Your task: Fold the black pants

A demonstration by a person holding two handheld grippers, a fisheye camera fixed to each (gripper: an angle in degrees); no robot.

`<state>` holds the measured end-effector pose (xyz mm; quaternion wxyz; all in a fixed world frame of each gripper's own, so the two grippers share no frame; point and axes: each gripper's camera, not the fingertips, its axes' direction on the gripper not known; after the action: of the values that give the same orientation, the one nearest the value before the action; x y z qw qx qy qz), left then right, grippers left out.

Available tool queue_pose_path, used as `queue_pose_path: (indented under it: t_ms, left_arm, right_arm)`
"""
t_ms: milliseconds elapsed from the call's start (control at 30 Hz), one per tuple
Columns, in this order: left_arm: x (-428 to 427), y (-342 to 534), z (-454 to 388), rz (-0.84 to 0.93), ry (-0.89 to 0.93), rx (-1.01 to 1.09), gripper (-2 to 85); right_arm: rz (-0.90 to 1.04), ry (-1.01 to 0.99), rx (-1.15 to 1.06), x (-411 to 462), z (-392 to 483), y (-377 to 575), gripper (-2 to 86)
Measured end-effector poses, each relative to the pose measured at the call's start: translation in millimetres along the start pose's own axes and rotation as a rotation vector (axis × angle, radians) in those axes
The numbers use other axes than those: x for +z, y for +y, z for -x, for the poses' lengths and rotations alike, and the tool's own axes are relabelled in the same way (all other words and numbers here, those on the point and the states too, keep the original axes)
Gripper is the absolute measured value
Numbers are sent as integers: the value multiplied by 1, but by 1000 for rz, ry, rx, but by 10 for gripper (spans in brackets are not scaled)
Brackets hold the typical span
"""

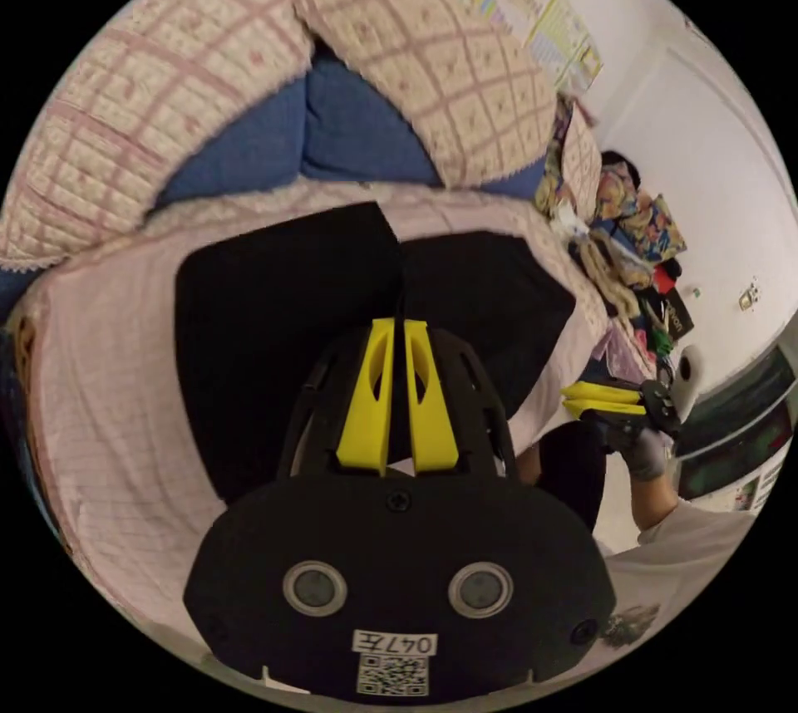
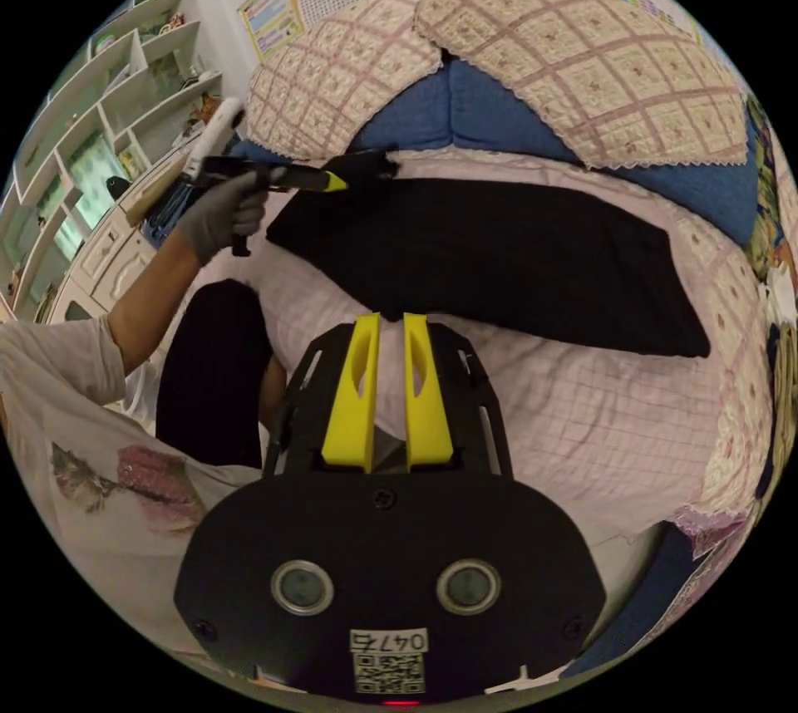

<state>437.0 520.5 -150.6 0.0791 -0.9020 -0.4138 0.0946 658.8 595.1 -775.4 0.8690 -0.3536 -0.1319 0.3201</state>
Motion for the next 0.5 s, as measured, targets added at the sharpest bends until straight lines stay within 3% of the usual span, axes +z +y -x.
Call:
queue_pose_path:
  t_ms: [133, 267, 400, 500]
  left_arm:
    - [5, -65, -13, 50, 60, -27, 9]
    - [-33, -151, -56, 39, 14, 25, 80]
    - [-75, -221, -109, -2, -38, 86, 67]
    - [-102, -254, -148, 14, 23, 130, 61]
  right_arm:
    - [65, -20, -3, 24, 54, -5, 6]
    - [144, 14, -72, 50, 123, -16, -10]
    - [197, 32, -120, 69, 178, -28, -12]
    - [232, 6, -134, 83, 217, -36, -11]
